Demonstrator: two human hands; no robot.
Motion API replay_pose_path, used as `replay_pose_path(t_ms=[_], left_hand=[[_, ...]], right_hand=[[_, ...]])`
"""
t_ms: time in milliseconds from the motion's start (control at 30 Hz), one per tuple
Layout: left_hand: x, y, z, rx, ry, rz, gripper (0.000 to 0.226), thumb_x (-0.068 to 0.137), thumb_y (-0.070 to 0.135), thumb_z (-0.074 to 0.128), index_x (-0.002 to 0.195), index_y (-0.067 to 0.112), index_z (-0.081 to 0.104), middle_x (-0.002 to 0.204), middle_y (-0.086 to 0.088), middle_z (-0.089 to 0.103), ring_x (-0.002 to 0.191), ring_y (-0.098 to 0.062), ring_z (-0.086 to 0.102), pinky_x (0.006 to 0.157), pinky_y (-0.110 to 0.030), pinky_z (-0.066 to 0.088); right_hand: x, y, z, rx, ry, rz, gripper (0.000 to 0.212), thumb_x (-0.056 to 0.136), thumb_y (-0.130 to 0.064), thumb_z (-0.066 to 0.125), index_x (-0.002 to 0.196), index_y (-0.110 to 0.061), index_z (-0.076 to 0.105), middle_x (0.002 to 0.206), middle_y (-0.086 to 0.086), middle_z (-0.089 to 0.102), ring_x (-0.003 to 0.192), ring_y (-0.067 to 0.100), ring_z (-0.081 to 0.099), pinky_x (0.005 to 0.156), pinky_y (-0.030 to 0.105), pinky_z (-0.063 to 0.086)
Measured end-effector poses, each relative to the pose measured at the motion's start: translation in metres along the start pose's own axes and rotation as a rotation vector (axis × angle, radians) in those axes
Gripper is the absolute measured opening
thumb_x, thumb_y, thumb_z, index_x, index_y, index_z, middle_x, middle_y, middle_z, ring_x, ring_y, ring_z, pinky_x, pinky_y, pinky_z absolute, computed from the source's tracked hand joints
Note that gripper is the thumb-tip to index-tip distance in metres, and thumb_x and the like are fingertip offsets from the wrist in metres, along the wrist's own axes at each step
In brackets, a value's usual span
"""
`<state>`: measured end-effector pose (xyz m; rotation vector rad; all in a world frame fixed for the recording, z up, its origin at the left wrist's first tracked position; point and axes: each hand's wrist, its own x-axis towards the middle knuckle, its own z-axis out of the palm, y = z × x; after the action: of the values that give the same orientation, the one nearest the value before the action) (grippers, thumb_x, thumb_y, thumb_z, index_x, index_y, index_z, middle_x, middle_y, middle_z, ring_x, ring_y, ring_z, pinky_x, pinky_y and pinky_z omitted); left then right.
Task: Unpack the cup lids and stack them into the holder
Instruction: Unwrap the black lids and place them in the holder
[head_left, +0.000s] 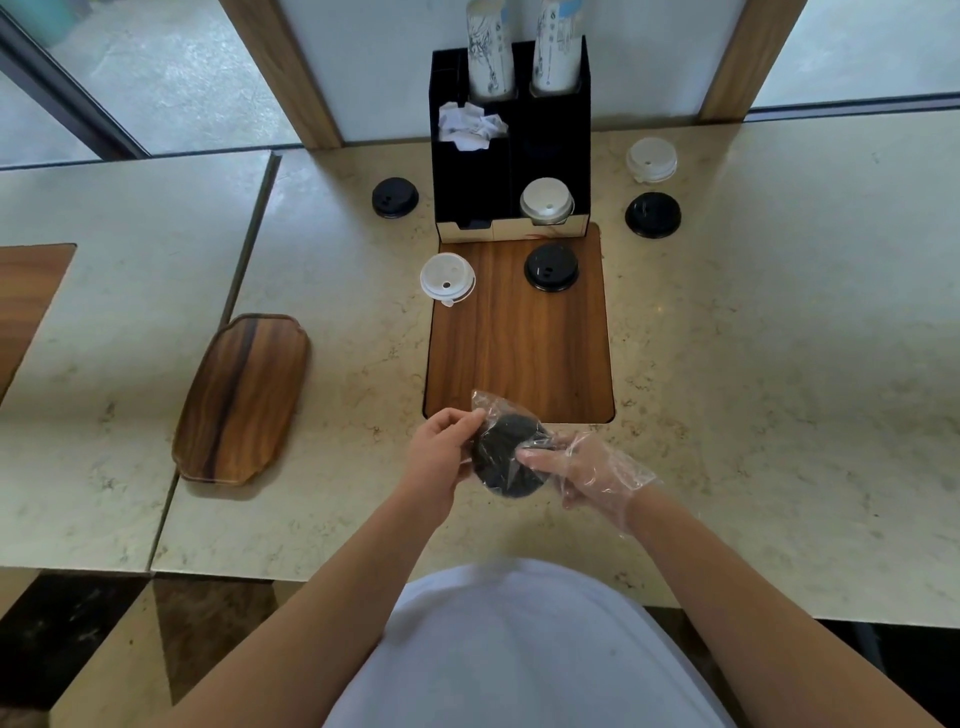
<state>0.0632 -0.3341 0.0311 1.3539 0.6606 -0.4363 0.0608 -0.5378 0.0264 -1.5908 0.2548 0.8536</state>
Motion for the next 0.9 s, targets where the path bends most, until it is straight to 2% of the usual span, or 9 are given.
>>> replay_pose_path(t_ms=[167,233,333,400,533,600,733,767,900], left_hand=[[0.005,0.004,-0.023,-0.083,0.032,-0.011,0.013,0.096,0.019,0.068,0.087,0.010,0.066,0.087,-0.007,0.076,0.078,-0.019,0.072,0.072,-0.032,0.059],[0.007,0.007,-0.034,-0.098,0.059,-0.005,0.012,0.096,0.018,0.068,0.089,0.008,0.067,0.085,-0.008,0.074,0.075,-0.020,0.070,0.072,-0.034,0.059],[0.013,0.011,-0.053,-0.128,0.119,0.006,0.012,0.096,0.017,0.067,0.096,0.004,0.066,0.090,-0.013,0.074,0.077,-0.022,0.070,0.074,-0.037,0.057],[0.016,0.012,-0.065,-0.124,0.150,0.010,0.012,0.097,0.016,0.066,0.096,0.004,0.066,0.093,-0.015,0.072,0.082,-0.025,0.069,0.073,-0.037,0.057],[0.019,0.012,-0.088,-0.153,0.189,0.027,0.012,0.100,0.017,0.062,0.090,0.011,0.065,0.090,-0.008,0.075,0.087,-0.023,0.073,0.064,-0.030,0.054],[0.022,0.014,-0.100,-0.178,0.228,0.026,0.015,0.102,0.018,0.059,0.090,0.011,0.065,0.085,-0.004,0.076,0.082,-0.020,0.074,0.065,-0.030,0.054],[0.029,0.017,-0.128,-0.324,0.377,0.002,0.024,0.106,0.018,0.052,0.089,0.007,0.064,0.083,-0.010,0.072,0.073,-0.019,0.072,0.058,-0.028,0.055],[0.029,0.018,-0.135,-0.404,0.422,-0.012,0.023,0.106,0.017,0.052,0.089,0.006,0.063,0.085,-0.010,0.069,0.073,-0.019,0.071,0.060,-0.030,0.058],[0.027,0.017,-0.160,-0.817,0.543,-0.029,0.022,0.108,0.016,0.048,0.091,0.008,0.060,0.094,-0.006,0.064,0.082,-0.017,0.066,0.092,-0.038,0.057]], right_hand=[[0.004,-0.001,0.001,0.085,-0.015,0.005,0.040,0.087,-0.041,0.078,0.115,-0.013,0.074,0.070,0.009,0.054,0.051,0.010,0.045,0.049,0.021,0.042],[0.007,-0.005,-0.001,0.167,-0.029,0.034,0.037,0.089,-0.036,0.076,0.121,-0.018,0.071,0.072,0.009,0.052,0.053,0.010,0.043,0.048,0.020,0.042],[0.012,-0.005,-0.006,0.231,-0.057,0.074,0.039,0.092,-0.034,0.074,0.118,-0.006,0.068,0.067,0.002,0.058,0.052,0.007,0.045,0.050,0.020,0.044],[0.015,-0.004,-0.007,0.226,-0.085,0.076,0.036,0.091,-0.034,0.075,0.117,-0.010,0.070,0.067,-0.003,0.064,0.058,0.009,0.049,0.055,0.021,0.048],[0.028,-0.012,-0.013,0.086,-0.072,0.056,0.015,0.090,-0.030,0.076,0.103,-0.022,0.072,0.097,0.002,0.075,0.076,0.011,0.071,0.067,0.025,0.057],[0.032,-0.018,-0.025,0.053,-0.081,0.043,0.021,0.087,-0.035,0.078,0.103,-0.022,0.075,0.102,0.003,0.076,0.082,0.012,0.074,0.072,0.026,0.058],[0.037,-0.025,-0.043,0.055,0.002,0.038,0.036,0.074,-0.049,0.082,0.095,-0.019,0.078,0.075,0.002,0.067,0.061,0.011,0.059,0.065,0.026,0.053],[0.040,-0.025,-0.044,0.077,0.055,0.042,0.042,0.074,-0.050,0.082,0.099,-0.016,0.076,0.074,0.002,0.064,0.058,0.008,0.057,0.063,0.025,0.052],[0.052,-0.022,-0.038,0.129,0.187,0.065,0.043,0.084,-0.048,0.078,0.108,-0.014,0.069,0.086,0.007,0.066,0.067,0.012,0.062,0.066,0.026,0.056]])
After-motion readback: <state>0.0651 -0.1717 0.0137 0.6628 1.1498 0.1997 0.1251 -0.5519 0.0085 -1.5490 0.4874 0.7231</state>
